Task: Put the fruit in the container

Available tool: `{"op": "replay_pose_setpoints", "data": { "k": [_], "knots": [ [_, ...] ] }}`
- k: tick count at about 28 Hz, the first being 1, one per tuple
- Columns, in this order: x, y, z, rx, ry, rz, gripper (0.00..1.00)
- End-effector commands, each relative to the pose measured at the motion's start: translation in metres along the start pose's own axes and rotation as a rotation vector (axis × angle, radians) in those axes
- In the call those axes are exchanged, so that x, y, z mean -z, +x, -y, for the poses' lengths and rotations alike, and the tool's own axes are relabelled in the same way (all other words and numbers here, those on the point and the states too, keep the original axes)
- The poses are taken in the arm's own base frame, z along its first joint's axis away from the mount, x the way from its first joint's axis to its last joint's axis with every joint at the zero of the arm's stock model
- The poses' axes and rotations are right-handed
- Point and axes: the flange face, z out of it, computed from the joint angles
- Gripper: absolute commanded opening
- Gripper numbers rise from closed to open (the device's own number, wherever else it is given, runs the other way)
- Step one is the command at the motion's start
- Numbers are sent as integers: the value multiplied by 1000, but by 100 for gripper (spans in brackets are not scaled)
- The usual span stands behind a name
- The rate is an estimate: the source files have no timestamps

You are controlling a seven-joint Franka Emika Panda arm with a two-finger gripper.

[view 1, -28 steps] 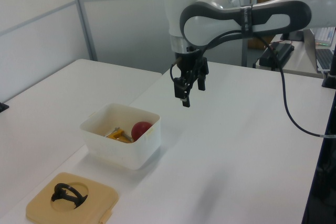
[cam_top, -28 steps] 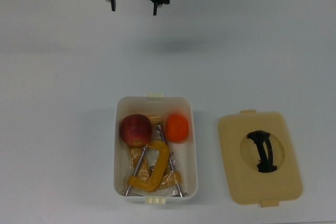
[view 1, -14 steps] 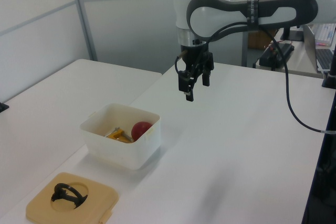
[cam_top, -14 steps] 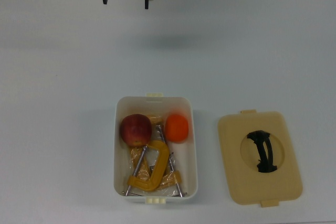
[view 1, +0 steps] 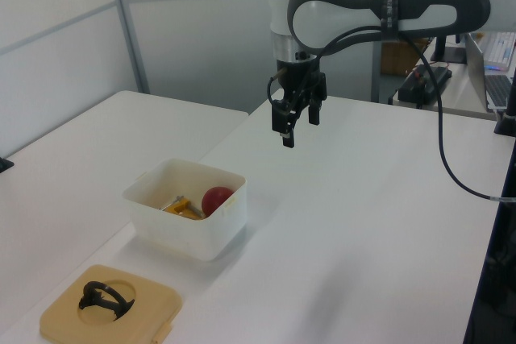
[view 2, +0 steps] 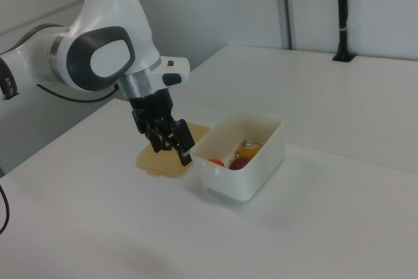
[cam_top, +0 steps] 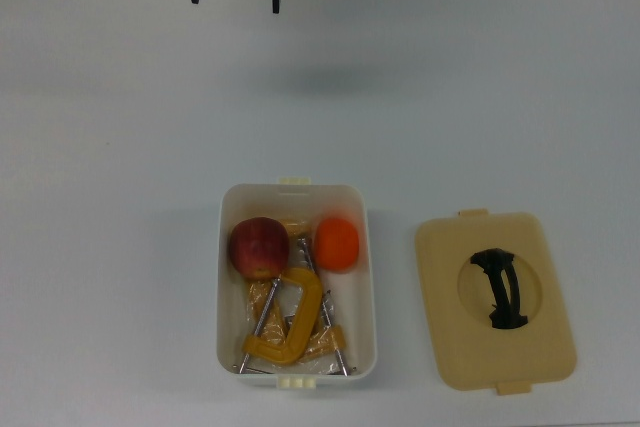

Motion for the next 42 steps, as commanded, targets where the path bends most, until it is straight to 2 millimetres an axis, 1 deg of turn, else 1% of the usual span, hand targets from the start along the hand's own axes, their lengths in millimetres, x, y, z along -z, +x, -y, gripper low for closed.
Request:
{"op": "replay_pose_setpoints", "data": {
  "k": [1,23,25,27,29,32,37,42],
  "knots": [
    [-3,-1,-1,29,20,29,100],
    [-5,0,-1,27,20,35,100],
    [-5,0,-3,25,18,35,100],
    [-5,0,-11,11,19,36,100],
    [-5,0,-7,18,19,35,100],
    [-5,0,-9,15,18,34,100],
    [-5,0,-5,23,17,33,100],
    [-5,0,-5,23,17,33,100]
  ]
}}
